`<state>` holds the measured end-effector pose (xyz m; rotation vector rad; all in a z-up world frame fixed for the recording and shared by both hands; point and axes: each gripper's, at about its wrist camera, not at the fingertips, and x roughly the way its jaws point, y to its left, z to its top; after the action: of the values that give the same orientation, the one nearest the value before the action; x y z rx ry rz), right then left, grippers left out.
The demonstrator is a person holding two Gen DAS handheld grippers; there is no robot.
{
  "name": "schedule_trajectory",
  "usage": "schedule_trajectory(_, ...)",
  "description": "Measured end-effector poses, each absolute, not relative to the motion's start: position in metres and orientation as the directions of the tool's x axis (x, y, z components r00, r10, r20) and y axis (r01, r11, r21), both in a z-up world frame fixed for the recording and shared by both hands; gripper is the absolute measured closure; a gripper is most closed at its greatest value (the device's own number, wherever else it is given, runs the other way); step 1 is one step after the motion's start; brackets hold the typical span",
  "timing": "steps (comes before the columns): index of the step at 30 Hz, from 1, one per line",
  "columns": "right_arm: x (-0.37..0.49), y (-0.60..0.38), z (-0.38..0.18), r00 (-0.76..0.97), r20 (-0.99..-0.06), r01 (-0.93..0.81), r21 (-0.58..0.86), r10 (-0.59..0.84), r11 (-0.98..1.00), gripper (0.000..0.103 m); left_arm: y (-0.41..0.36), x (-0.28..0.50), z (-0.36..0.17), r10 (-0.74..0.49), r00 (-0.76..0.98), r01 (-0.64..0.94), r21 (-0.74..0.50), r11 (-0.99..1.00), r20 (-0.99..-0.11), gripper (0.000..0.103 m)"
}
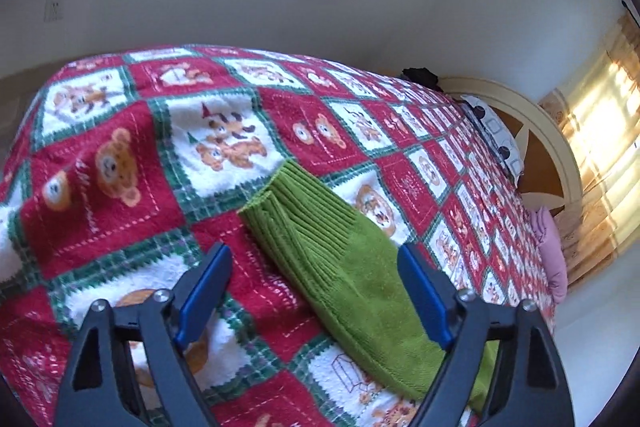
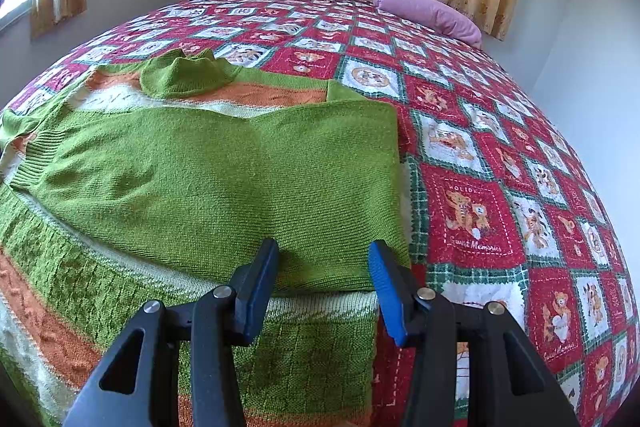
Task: Fold small clothes
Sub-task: 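Move the left tool to the other sleeve cuff and close on it, then lift the sleeve with the left tool and fold it across the sweater body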
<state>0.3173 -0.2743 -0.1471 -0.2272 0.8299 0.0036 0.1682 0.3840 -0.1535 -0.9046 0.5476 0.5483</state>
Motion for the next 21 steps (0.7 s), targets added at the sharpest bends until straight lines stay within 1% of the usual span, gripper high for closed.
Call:
schedule_trajectory(3,0.317,-0.274,-0.147,0.676,-0.732,-0.092,-0.199,-0.086,0.976,0.055,0.386,0.171,-0.158,0.182,0.761,-0.62,-0.614,0.49,-0.623,0.027)
schedule_trajectory(5,0.317,-0.274,-0.147,0.677,-0.731,-0.092,-0.198,-0.085,0.976,0.055,0.389,0.174,-0.162,0.176,0.762,-0.617,-0.617,0.488,-0.623,0.037)
schedule_trajectory(6,0.317,-0.274,-0.147,0.676,-0.732,-0.092,-0.198,-0.085,0.976,0.055,0.391,0.175,-0.164,0.18,0.761,-0.619,-0.615,0.488,-0.623,0.04)
schedule_trajectory(7,0.317,-0.274,-0.147,0.677,-0.731,-0.092,-0.198,-0.085,0.976,0.055,0.393,0.176,-0.165,0.182,0.763,-0.618,-0.617,0.488,-0.62,0.051)
schedule_trajectory(8,0.317,-0.274,-0.147,0.677,-0.731,-0.092,-0.198,-0.085,0.976,0.055,0.396,0.176,-0.165,0.181,0.765,-0.615,-0.617,0.49,-0.618,0.066)
schedule_trajectory(9,0.317,-0.275,-0.147,0.677,-0.731,-0.092,-0.199,-0.085,0.976,0.055,0.398,0.175,-0.166,0.178,0.765,-0.614,-0.617,0.492,-0.619,0.075)
schedule_trajectory(10,0.317,-0.275,-0.147,0.677,-0.731,-0.092,-0.199,-0.085,0.976,0.055,0.402,0.175,-0.169,0.161,0.768,-0.607,-0.624,0.492,-0.62,0.097)
schedule_trajectory(12,0.317,-0.275,-0.147,0.677,-0.731,-0.092,-0.199,-0.085,0.976,0.055,0.404,0.17,-0.171,0.145,0.778,-0.595,-0.642,0.483,-0.611,0.097)
schedule_trajectory(14,0.317,-0.275,-0.147,0.677,-0.731,-0.092,-0.199,-0.086,0.976,0.055,0.402,0.165,-0.166,0.153,0.782,-0.588,-0.632,0.504,-0.605,0.097)
schedule_trajectory(21,0.317,-0.275,-0.147,0.677,-0.731,-0.091,-0.197,-0.084,0.976,0.055,0.384,0.167,-0.13,0.185,0.81,-0.553,-0.619,0.557,-0.557,0.097)
